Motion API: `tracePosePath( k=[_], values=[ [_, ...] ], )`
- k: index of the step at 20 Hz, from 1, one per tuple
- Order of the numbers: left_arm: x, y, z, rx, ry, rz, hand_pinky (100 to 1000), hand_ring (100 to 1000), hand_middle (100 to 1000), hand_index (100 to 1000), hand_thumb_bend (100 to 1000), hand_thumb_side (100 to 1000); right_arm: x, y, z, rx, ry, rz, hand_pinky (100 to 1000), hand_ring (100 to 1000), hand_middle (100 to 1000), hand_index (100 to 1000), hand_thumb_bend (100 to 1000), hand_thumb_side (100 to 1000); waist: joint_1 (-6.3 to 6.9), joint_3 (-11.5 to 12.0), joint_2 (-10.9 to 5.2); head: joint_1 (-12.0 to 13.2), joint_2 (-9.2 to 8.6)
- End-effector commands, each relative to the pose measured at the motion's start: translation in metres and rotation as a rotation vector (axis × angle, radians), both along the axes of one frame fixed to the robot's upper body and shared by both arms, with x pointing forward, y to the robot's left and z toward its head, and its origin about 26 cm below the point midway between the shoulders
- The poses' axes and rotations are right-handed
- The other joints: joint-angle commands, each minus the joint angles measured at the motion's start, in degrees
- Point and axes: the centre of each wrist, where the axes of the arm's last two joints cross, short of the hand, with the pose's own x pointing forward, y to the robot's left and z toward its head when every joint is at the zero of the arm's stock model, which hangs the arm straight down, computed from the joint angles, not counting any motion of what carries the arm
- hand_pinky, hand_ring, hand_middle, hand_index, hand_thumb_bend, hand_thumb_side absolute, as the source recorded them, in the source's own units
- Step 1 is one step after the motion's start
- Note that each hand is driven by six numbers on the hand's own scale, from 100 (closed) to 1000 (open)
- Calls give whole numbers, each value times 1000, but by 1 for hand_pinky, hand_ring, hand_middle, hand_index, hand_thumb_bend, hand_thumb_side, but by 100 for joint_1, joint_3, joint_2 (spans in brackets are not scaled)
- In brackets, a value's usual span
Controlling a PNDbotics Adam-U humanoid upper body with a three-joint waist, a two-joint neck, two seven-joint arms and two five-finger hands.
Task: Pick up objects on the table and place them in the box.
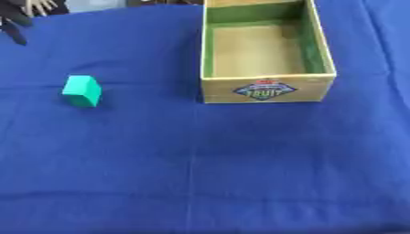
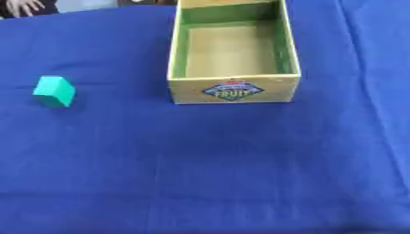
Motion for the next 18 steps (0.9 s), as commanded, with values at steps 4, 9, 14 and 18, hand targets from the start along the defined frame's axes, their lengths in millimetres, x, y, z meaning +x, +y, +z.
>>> tracePosePath(
  k=[4, 9, 14, 18],
  values=[
    [-4, 9, 48, 380, 120, 164, 453, 620, 690, 897, 452, 1000, -3, -1, 9, -28, -23, -5, 746, 787, 729, 796, 100, 1000, -49, 6, -185, 57, -55],
    [8, 21, 71, 644, 265, 249, 578, 725, 761, 937, 573, 1000, -3, -1, 8, -38, -14, -4, 745, 787, 729, 795, 100, 1000, -60, 9, -217, 98, -144],
    [29, 35, 85, 870, 457, 343, 687, 815, 829, 975, 859, 1000, -3, -1, 8, -44, -5, -2, 745, 788, 729, 796, 100, 1000, -58, -22, -221, 251, -191],
    [45, 45, 90, 1016, 620, 414, 738, 846, 853, 985, 960, 973, -3, -1, 7, -51, 3, 1, 746, 789, 729, 796, 100, 1000, -33, -54, -201, 286, -248]
  ],
)
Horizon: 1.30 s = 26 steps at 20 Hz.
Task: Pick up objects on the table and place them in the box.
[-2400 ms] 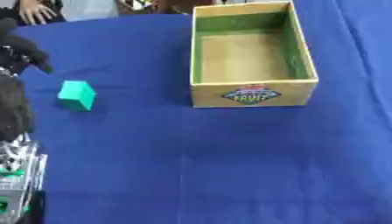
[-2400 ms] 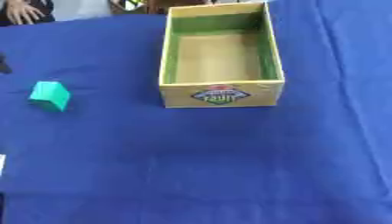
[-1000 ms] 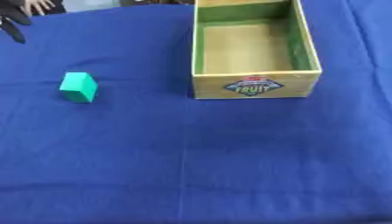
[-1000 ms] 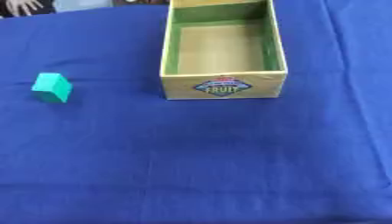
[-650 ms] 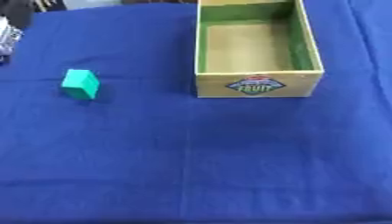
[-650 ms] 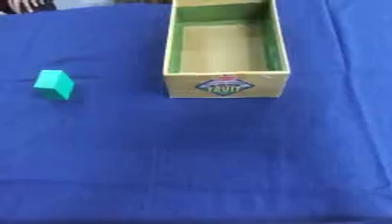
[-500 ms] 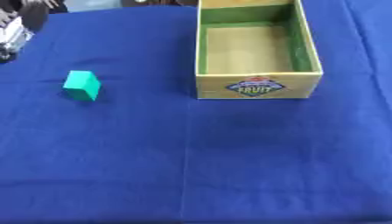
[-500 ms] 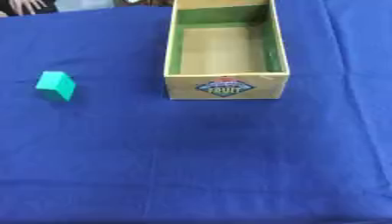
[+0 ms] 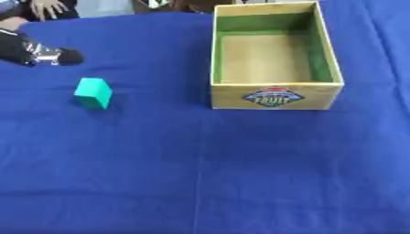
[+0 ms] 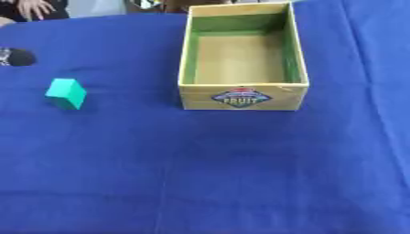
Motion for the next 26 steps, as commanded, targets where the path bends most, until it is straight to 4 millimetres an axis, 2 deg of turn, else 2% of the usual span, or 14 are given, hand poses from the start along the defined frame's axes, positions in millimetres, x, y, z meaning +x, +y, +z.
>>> tracePosePath(
  k=[1, 5, 6, 10, 15, 19, 26],
  values=[
    [5, 13, 13, 150, 101, 105, 744, 849, 861, 996, 983, 947, -3, -2, 9, -36, -21, -2, 746, 789, 728, 796, 100, 999, 6, -14, -107, 33, -100],
    [15, 18, 11, 195, 200, 142, 745, 849, 873, 1000, 1000, 890, -3, -2, 9, -41, -17, -2, 746, 790, 728, 796, 100, 998, 31, -19, -79, 16, -145],
    [18, 19, 10, 197, 224, 152, 752, 858, 897, 1000, 1000, 815, -3, -2, 9, -42, -17, -1, 746, 790, 728, 795, 100, 998, 38, -21, -73, 10, -153],
    [30, 23, 4, 191, 319, 185, 735, 850, 906, 1000, 1000, 759, -3, -1, 9, -46, -12, 0, 747, 791, 727, 794, 100, 997, 61, -37, -60, 1, -162],
    [47, 24, -3, 182, 419, 200, 714, 813, 860, 1000, 1000, 730, -3, -1, 9, -49, -9, 2, 747, 792, 726, 794, 100, 995, 84, -75, -53, 18, -161],
    [62, 23, -11, 155, 458, 195, 641, 753, 760, 1000, 1000, 731, -3, -1, 8, -50, -5, 5, 748, 792, 725, 791, 100, 993, 94, -107, -36, 65, -159],
    [84, 29, -38, 69, 513, 198, 615, 743, 756, 996, 973, 719, -3, 0, 9, -48, -6, 9, 748, 793, 723, 789, 100, 991, 99, -164, 19, 108, -164]
  ],
)
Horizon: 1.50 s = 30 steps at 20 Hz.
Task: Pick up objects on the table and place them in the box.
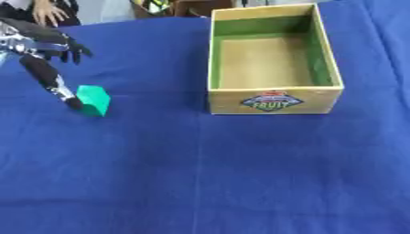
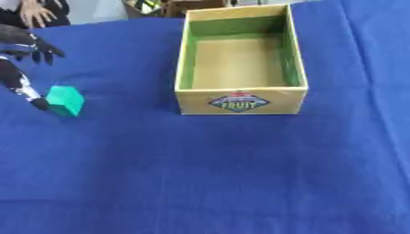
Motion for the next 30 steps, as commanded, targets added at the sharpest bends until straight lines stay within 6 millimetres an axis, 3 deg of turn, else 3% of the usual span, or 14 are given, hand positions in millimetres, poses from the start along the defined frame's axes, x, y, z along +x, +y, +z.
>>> tracePosePath(
  k=[1, 7, 11, 15, 18, 22, 23, 25, 26, 27, 28, 29, 30],
  values=[
    [4, 7, 0, 20, 34, 15, 617, 744, 758, 998, 968, 714, -3, -1, 9, -26, -25, 4, 748, 793, 723, 788, 100, 991, -20, -12, -88, 42, -67],
    [11, 6, -12, 42, 74, 29, 606, 734, 745, 993, 944, 703, -3, 0, 9, -24, -28, 10, 748, 793, 723, 788, 100, 990, -25, -36, -60, 73, -76],
    [11, 5, -16, 43, 55, 10, 544, 689, 674, 907, 929, 712, -2, 0, 9, -19, -30, 11, 749, 794, 721, 788, 100, 990, -35, -33, -48, 86, -73],
    [10, 3, -20, 62, -6, -18, 486, 661, 662, 860, 827, 721, -2, 1, 9, -16, -30, 14, 749, 794, 721, 788, 100, 990, -48, -26, -39, 100, -82],
    [9, 4, -23, 65, -65, -41, 408, 602, 610, 795, 698, 723, -2, 1, 9, -12, -32, 14, 749, 794, 720, 788, 100, 989, -60, -30, -40, 110, -93],
    [8, 3, -22, 79, -152, -75, 328, 546, 545, 729, 599, 734, -2, 1, 9, -8, -31, 13, 749, 795, 720, 789, 100, 988, -68, -19, -44, 119, -90],
    [7, 3, -22, 83, -172, -81, 284, 517, 512, 697, 515, 734, -2, 1, 9, -7, -31, 14, 749, 795, 720, 790, 100, 988, -69, -15, -44, 122, -90],
    [7, 4, -23, 92, -198, -85, 244, 494, 489, 675, 431, 729, -2, 1, 9, -6, -30, 14, 749, 795, 720, 790, 100, 988, -72, -12, -42, 129, -94],
    [7, 4, -25, 94, -204, -85, 244, 494, 489, 675, 431, 729, -2, 1, 9, -5, -30, 14, 749, 795, 720, 790, 100, 988, -75, -11, -42, 130, -93],
    [7, 5, -26, 95, -207, -83, 214, 479, 475, 653, 250, 687, -2, 1, 9, -4, -30, 13, 750, 796, 720, 791, 100, 988, -76, -10, -42, 130, -92],
    [7, 6, -27, 95, -209, -80, 212, 478, 474, 650, 228, 681, -2, 0, 9, -1, -31, 14, 750, 796, 720, 791, 100, 988, -78, -9, -42, 131, -89],
    [7, 7, -29, 94, -209, -76, 207, 478, 472, 639, 100, 640, -2, 0, 8, 1, -31, 14, 750, 796, 720, 791, 100, 987, -79, -8, -42, 131, -88],
    [7, 8, -30, 89, -209, -72, 201, 475, 467, 629, 100, 619, -2, 0, 8, 2, -31, 15, 750, 796, 720, 791, 100, 987, -79, -7, -43, 130, -88]
  ],
)
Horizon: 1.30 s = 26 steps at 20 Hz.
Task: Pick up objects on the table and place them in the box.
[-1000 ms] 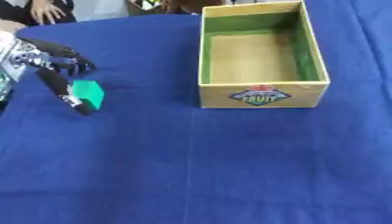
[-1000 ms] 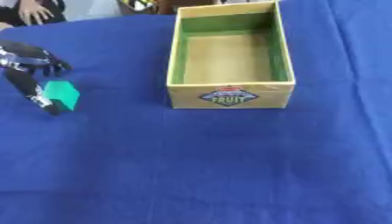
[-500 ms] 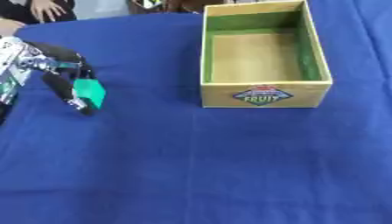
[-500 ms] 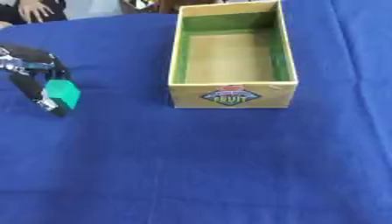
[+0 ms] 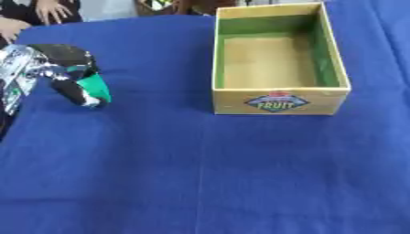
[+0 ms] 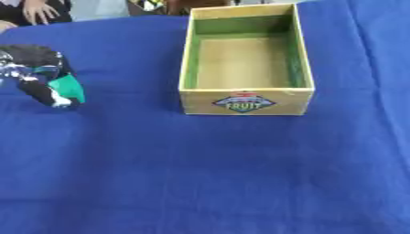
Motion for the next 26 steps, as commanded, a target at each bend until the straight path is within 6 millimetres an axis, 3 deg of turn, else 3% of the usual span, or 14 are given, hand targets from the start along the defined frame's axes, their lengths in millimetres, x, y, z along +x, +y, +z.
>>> tracePosePath(
  k=[1, 2, 5, 7, 10, 11, 12, 18, 23, 26],
  values=[
    [-4, 9, 11, 17, -31, 22, 186, 467, 455, 605, 100, 576, -3, -1, 8, -4, -31, 2, 750, 797, 720, 791, 100, 987, -21, 15, -111, 15, -42],
    [-4, 9, 11, 5, -33, 25, 181, 464, 452, 601, 100, 569, -3, -1, 8, -2, -31, 3, 750, 797, 720, 791, 100, 987, -21, 18, -112, 13, -39],
    [-4, 9, 12, -24, -33, 36, 157, 452, 429, 533, 100, 353, -3, -1, 8, 1, -29, 4, 750, 797, 719, 791, 100, 987, -22, 23, -120, 11, -35],
    [-4, 8, 15, -50, -38, 43, 136, 436, 403, 473, 100, 323, -3, -2, 8, 3, -28, 3, 748, 797, 718, 791, 100, 987, -20, 27, -130, 13, -28],
    [-3, 3, 23, -84, -58, 37, 115, 421, 375, 428, 100, 339, -3, -2, 7, 5, -25, 2, 746, 797, 718, 791, 100, 987, -14, 39, -147, 9, -16],
    [-3, 1, 27, -93, -70, 32, 103, 414, 362, 392, 100, 396, -3, -2, 7, 5, -24, 1, 745, 797, 718, 792, 100, 986, -10, 46, -157, 8, -7],
    [-3, -1, 30, -102, -83, 26, 100, 412, 359, 386, 100, 326, -3, -2, 7, 5, -23, 0, 745, 797, 718, 792, 100, 986, -7, 53, -166, 7, 2],
    [-5, -22, 60, -151, -177, -44, 100, 397, 333, 361, 100, 311, -4, -3, 6, 2, -17, -4, 745, 796, 717, 791, 100, 986, 14, 91, -242, -55, 63],
    [-6, -48, 85, -173, -250, -135, 100, 392, 329, 349, 100, 310, -4, -4, 5, -1, -12, -5, 745, 796, 717, 791, 100, 985, 51, 109, -302, -87, 89],
    [-4, -74, 101, -185, -292, -209, 100, 387, 324, 344, 100, 306, -4, -3, 4, -4, -9, -1, 745, 796, 717, 791, 100, 985, 76, 109, -335, -115, 102]
  ],
)
